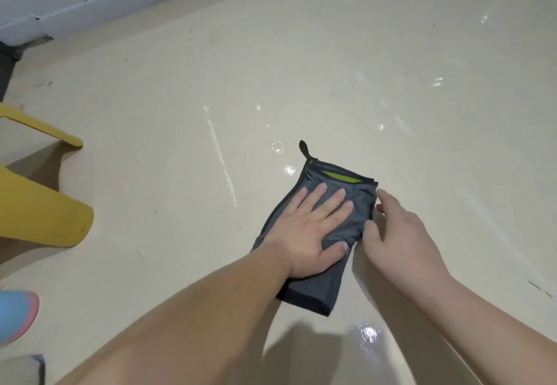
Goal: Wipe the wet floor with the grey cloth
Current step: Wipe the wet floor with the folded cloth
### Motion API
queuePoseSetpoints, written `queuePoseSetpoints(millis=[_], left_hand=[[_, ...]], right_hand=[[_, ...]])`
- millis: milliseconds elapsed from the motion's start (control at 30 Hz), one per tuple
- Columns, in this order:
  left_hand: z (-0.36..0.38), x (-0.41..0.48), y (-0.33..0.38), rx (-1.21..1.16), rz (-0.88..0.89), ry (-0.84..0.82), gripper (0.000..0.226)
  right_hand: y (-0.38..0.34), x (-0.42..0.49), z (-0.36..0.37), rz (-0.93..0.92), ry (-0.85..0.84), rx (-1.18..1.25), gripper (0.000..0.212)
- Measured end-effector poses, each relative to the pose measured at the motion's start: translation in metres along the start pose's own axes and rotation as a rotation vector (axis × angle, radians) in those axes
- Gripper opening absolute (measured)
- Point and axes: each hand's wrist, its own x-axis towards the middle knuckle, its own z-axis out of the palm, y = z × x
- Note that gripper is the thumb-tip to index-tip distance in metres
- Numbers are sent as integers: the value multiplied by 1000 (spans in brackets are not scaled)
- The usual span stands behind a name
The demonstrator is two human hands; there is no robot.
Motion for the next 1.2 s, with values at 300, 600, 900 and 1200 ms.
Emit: queuePoseSetpoints(millis=[300,600,900,1200], left_hand=[[-15,4,-69,-37,-630,103,78],[16,-83,-1,-74,-660,131,82],[35,-18,166,-46,-136,62,78],[63,-12,328,20,281,-29,74]], right_hand=[[-35,-4,12,-97,-244,-87,39],[-44,2,8,-124,-299,-315,27],[68,-54,-96,183,-329,-403,32],[190,-174,-168,471,-382,-451,37]])
